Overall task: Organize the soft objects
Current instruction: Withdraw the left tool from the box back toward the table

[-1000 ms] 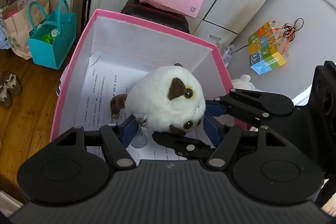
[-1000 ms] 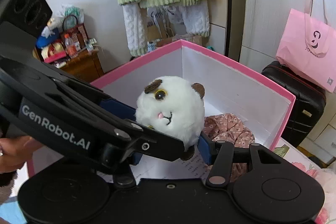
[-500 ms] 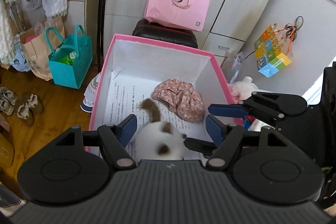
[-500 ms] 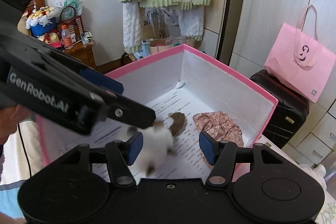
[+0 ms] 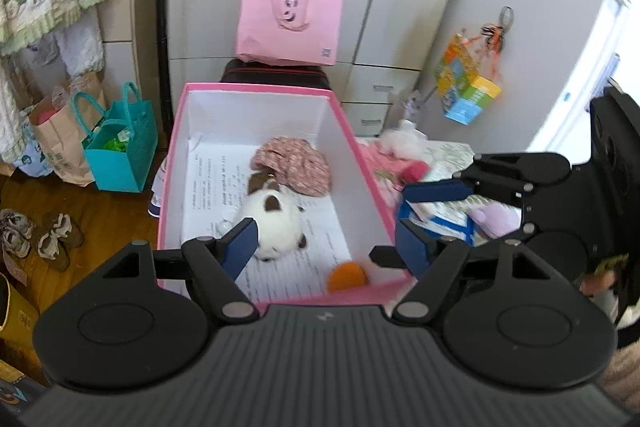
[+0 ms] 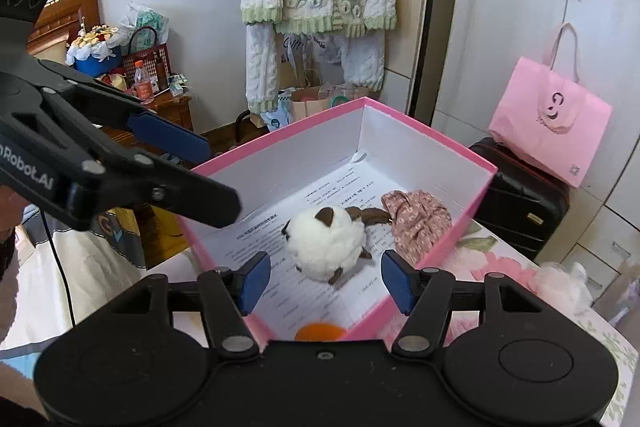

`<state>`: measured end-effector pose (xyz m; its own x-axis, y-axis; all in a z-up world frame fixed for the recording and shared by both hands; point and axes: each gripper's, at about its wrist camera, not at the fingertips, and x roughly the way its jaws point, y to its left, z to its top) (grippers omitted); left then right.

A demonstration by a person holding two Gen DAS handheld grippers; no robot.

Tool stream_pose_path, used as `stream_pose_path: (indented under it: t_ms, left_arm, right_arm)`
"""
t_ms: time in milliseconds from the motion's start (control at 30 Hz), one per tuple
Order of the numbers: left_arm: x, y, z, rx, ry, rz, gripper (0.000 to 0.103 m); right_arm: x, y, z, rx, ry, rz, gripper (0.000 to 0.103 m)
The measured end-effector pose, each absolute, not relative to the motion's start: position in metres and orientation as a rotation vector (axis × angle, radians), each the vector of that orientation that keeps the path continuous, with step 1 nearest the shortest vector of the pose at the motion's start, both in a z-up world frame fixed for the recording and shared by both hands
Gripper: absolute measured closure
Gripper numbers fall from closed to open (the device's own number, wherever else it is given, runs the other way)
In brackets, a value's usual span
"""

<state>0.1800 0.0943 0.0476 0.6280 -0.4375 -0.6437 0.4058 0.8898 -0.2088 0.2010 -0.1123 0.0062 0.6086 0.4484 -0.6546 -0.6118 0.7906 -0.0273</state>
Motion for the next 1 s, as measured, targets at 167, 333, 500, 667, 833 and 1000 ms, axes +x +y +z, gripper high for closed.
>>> stream_pose_path:
  t_ms: [167, 333, 500, 667, 833, 1000]
  left_arm:
    - [0.151, 0.087, 0.060, 0.005, 0.736, -0.520, 0.026]
    - [0.123, 0.075, 0.070, 0.060, 0.717, -0.558, 0.025]
    - [0.103, 0.054, 0.072, 0.096, 0.714, -0.614, 0.023]
    - [0.090, 0.027, 0.066, 0.136, 0.728, -0.669, 0.023]
    - [0.087, -0.003, 0.054, 0.171, 0.760, -0.742, 0.023]
    - [0.095, -0.033, 0.039, 0.181, 0.807, -0.786, 0.023]
  right_arm:
    - [0.170, -0.134, 0.020, -0.247, 0.680, 0.614, 0.032]
    - [0.133, -0.168, 0.032, -0.227, 0.670, 0.594, 0.025]
    - [0.096, -0.209, 0.032, -0.187, 0.661, 0.536, 0.022]
    - [0.065, -0.248, 0.025, -0.164, 0.650, 0.446, 0.021]
    - [0.049, -0.279, 0.013, -0.127, 0.653, 0.388, 0.020]
    - [0.048, -0.298, -0.003, -0.096, 0.673, 0.389, 0.020]
